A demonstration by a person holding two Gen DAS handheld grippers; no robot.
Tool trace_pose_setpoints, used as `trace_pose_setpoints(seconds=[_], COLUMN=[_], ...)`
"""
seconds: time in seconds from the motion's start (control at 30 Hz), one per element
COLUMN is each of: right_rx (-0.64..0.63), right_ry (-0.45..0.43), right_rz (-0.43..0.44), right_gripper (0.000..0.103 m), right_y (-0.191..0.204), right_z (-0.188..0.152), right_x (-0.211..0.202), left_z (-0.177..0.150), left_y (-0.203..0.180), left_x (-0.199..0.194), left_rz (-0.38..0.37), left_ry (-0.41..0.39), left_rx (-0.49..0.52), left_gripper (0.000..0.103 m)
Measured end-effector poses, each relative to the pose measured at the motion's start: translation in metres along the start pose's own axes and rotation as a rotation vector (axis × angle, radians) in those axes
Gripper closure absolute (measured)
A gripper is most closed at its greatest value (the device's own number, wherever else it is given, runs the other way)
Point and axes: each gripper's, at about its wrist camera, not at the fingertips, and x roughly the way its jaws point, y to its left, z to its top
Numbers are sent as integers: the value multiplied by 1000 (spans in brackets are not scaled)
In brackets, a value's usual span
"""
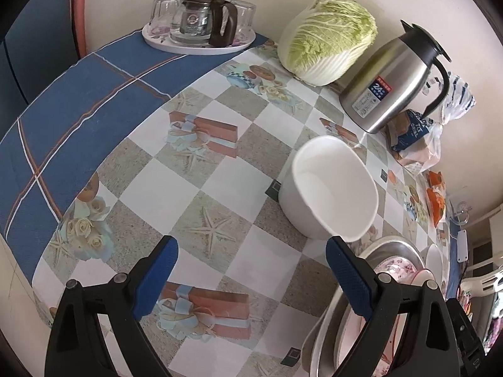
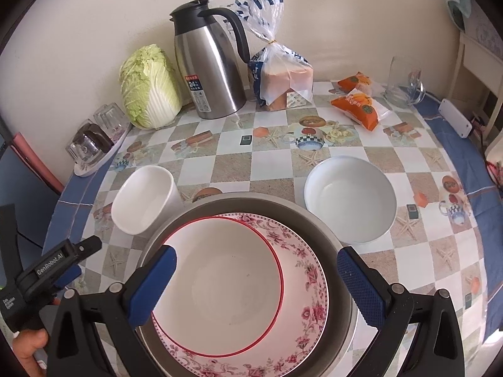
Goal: Organize plates and bowls
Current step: 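Move both grippers to the rim of the white square bowl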
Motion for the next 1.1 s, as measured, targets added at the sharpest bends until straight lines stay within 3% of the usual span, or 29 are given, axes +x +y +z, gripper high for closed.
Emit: trace_pose_setpoints(seconds=[0.27, 0.63, 0.8, 0.93, 1.1], right_rx=[-56, -56, -59, -65, -58], right_ry=[-13, 9, 40, 63, 117], right_rz=[-47, -79, -26, 19, 15], right_gripper=[0, 0, 0, 0, 4], right_y=[12, 17, 32, 51, 68], right_z=[-1, -1, 18, 38, 57], right_x=[3, 11, 16, 16, 24], left_z=[3, 19, 23, 25, 28], left_y=[-3, -10, -4, -6, -2], left_x=[9, 21, 23, 23, 26], left_rz=[1, -15, -100, -108, -209], left_ry=[23, -6, -13, -29, -8], left_rx=[-4, -18, -101, -83, -117], left_gripper=[8, 8, 8, 8, 8])
